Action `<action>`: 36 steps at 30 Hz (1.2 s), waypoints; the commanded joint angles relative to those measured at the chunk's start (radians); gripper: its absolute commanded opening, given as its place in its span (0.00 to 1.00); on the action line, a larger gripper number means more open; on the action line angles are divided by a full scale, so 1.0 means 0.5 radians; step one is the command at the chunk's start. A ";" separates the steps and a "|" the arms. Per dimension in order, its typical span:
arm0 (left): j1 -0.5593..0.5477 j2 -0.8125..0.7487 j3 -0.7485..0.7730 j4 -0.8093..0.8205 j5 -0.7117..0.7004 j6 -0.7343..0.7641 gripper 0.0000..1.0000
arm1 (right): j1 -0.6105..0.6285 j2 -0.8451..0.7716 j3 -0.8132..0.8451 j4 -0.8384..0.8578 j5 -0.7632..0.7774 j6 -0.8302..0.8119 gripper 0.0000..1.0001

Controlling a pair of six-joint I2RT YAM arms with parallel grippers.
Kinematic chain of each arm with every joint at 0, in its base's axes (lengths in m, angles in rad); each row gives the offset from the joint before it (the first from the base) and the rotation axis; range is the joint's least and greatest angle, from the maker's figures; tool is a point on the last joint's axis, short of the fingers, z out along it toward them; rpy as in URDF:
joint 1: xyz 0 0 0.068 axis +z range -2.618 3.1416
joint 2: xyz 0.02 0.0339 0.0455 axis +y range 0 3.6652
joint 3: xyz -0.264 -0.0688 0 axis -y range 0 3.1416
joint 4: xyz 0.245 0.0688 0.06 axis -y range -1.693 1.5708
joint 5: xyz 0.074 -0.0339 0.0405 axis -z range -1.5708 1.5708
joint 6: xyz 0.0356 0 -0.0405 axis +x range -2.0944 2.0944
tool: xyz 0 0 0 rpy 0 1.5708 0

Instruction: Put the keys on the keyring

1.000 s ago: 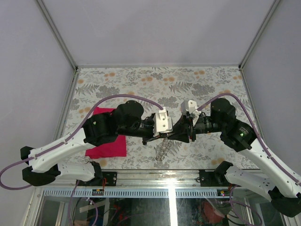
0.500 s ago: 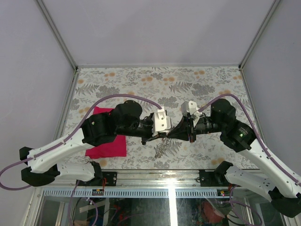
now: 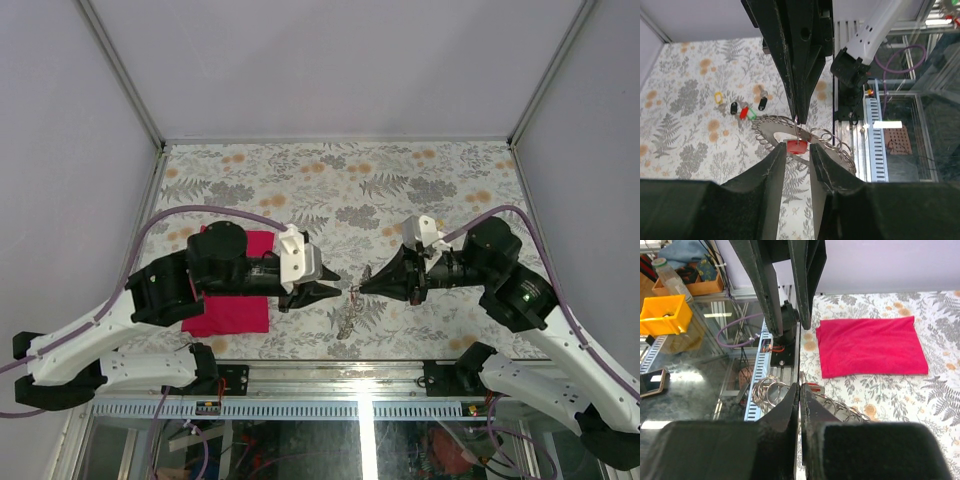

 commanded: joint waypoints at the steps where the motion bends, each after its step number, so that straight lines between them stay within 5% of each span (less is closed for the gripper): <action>1: -0.007 -0.084 -0.106 0.313 0.059 -0.121 0.27 | 0.003 -0.062 0.021 0.304 -0.073 0.122 0.00; 16: -0.005 -0.079 -0.213 0.463 0.053 -0.154 0.27 | 0.004 -0.088 -0.003 0.536 -0.080 0.270 0.00; 36: -0.006 -0.059 -0.213 0.504 0.076 -0.162 0.00 | 0.002 -0.116 -0.018 0.597 -0.063 0.312 0.00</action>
